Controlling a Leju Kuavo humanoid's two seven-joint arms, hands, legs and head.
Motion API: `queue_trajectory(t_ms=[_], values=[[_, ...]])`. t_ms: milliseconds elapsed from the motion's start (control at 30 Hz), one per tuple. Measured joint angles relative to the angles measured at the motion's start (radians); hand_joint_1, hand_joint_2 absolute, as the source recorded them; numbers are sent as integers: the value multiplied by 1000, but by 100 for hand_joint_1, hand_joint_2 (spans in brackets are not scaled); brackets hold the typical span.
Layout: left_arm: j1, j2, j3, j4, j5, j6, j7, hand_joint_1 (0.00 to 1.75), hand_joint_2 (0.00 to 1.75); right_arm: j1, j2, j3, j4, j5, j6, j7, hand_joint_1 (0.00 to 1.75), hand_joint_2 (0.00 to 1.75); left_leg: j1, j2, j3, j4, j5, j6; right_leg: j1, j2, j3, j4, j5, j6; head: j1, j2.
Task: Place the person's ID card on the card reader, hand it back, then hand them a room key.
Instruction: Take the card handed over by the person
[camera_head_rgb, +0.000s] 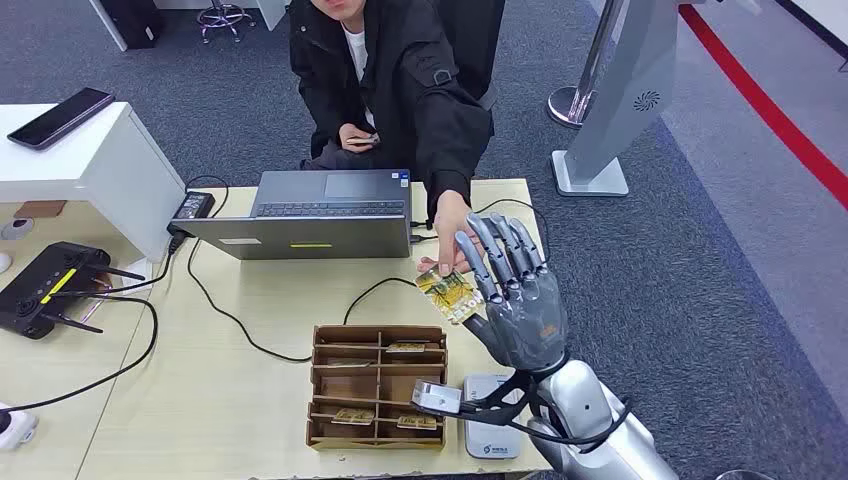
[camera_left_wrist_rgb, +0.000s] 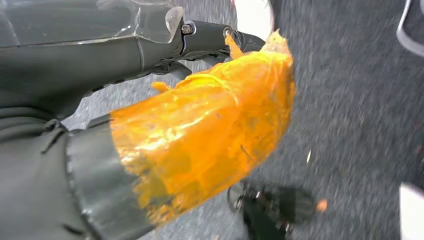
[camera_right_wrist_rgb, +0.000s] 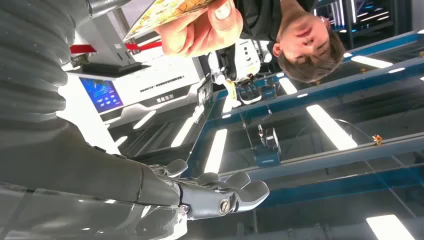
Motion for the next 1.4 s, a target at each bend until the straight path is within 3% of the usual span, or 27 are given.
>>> queue_trajectory(t_ms=[267, 533, 600, 700, 733, 833, 867, 1000, 1400], values=[[36, 13, 0, 0, 0, -181, 42, 0, 0, -39, -4, 15, 13, -5, 2, 16, 0, 175, 0, 0, 0, 0, 0, 0, 0, 0, 0, 0, 0, 0, 0, 0], [111, 36, 5, -25, -13, -429, 63, 0, 0, -70, -36, 35, 26, -63, 0, -2, 0, 175, 0, 0, 0, 0, 0, 0, 0, 0, 0, 0, 0, 0, 0, 0], [132, 30, 16, -65, -30, -532, 77, 0, 0, -78, -42, 40, 31, -79, -2, -7, 0, 175, 0, 0, 0, 0, 0, 0, 0, 0, 0, 0, 0, 0, 0, 0], [168, -20, 56, -227, -83, -783, 96, 0, 0, -93, -51, 49, 40, -104, -4, -19, 3, 175, 0, 0, 0, 0, 0, 0, 0, 0, 0, 0, 0, 0, 0, 0], [179, -45, 76, -299, -103, -851, 96, 0, 0, -97, -54, 52, 44, -111, -5, -22, 20, 175, 0, 0, 0, 0, 0, 0, 0, 0, 0, 0, 0, 0, 0, 0], [199, -102, 132, -464, -153, -947, 88, 0, 0, -107, -60, 59, 55, -126, -8, -29, 121, 175, 0, 0, 0, 0, 0, 0, 0, 0, 0, 0, 0, 0, 0, 0], [202, -116, 147, -498, -165, -954, 83, 0, 0, -108, -61, 61, 57, -130, -9, -32, 142, 175, 0, 0, 0, 0, 0, 0, 0, 0, 0, 0, 0, 0, 0, 0], [203, -151, 203, -603, -207, -961, 64, 0, 0, -113, -65, 69, 67, -142, -14, -40, 156, 175, 0, 0, 0, 0, 0, 0, 0, 0, 0, 0, 0, 0, 0, 0], [197, -188, 276, -696, -257, -965, 36, 0, 0, -115, -70, 80, 76, -148, -21, -44, 164, 175, 0, 0, 0, 0, 0, 0, 0, 0, 0, 0, 0, 0, 0, 0]])
